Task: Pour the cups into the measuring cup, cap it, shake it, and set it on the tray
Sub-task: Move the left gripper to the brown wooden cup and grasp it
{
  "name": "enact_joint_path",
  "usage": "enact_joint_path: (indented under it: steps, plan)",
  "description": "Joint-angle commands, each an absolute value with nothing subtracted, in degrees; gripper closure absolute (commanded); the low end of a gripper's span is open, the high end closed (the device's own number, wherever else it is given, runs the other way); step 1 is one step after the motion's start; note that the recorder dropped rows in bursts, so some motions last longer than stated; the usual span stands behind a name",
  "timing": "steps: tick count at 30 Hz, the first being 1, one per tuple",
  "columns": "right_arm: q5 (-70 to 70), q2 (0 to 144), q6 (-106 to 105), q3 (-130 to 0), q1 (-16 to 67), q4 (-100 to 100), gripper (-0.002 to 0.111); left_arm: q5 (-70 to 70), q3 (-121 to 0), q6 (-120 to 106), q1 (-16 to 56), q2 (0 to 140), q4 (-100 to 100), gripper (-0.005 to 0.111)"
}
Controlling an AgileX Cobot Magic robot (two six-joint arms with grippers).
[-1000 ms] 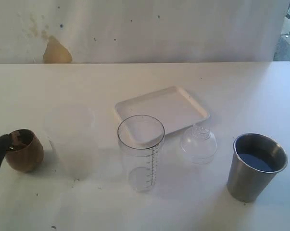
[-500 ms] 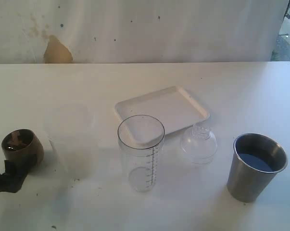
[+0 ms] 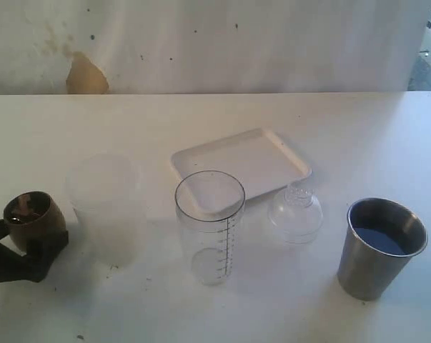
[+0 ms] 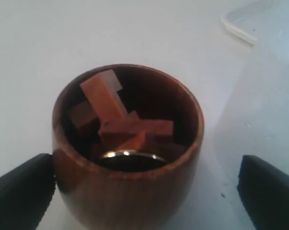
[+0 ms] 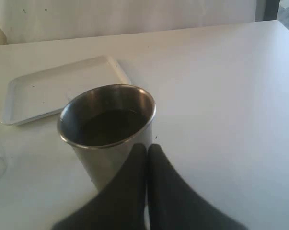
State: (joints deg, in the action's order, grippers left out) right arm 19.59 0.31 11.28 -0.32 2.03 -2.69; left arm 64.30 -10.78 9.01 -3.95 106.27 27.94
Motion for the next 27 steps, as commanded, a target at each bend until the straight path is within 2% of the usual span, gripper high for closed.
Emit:
enact_joint_path:
  steps: [1, 27]
  plan:
    - [19.6, 0.0, 11.3, 0.0, 2.3, -2.9, 0.108, 65.8, -13.5, 7.9, -3.9, 109.9, 28.8, 0.009]
    - [19.6, 0.0, 11.3, 0.0, 2.3, -2.8, 0.108, 70.0, -15.7, 2.7, -3.9, 117.4, 27.3, 0.009]
